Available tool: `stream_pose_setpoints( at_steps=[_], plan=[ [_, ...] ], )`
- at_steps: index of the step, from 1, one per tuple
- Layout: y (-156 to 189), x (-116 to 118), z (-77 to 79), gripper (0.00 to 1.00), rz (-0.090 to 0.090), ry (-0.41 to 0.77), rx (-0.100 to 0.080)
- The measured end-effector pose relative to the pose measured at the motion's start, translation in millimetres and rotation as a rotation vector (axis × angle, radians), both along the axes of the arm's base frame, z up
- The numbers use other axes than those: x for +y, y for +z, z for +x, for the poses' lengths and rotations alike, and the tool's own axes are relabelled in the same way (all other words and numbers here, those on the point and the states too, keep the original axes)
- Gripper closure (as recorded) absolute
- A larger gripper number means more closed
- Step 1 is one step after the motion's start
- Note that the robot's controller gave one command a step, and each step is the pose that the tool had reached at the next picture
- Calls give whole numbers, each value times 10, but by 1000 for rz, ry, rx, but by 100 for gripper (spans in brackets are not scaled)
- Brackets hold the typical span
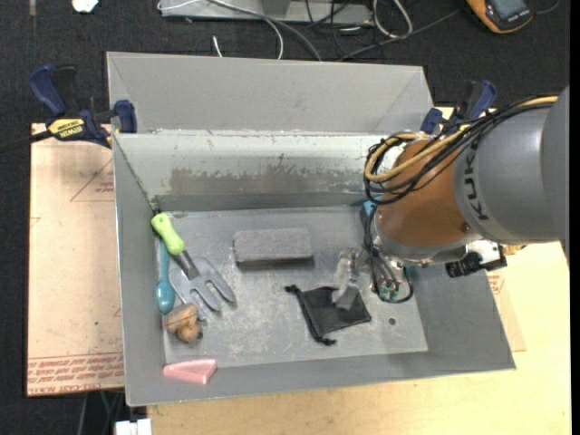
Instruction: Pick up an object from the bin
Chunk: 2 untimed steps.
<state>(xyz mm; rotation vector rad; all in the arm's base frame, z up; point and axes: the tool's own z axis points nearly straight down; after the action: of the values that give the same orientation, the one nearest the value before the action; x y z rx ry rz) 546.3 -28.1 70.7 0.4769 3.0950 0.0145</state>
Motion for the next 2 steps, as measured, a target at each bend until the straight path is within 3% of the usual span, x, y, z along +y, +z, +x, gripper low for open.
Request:
stream_pose_setpoints(
  at_steps=[2],
  plan=[
    [175,-2,-53,100,1,5,10]
  ],
)
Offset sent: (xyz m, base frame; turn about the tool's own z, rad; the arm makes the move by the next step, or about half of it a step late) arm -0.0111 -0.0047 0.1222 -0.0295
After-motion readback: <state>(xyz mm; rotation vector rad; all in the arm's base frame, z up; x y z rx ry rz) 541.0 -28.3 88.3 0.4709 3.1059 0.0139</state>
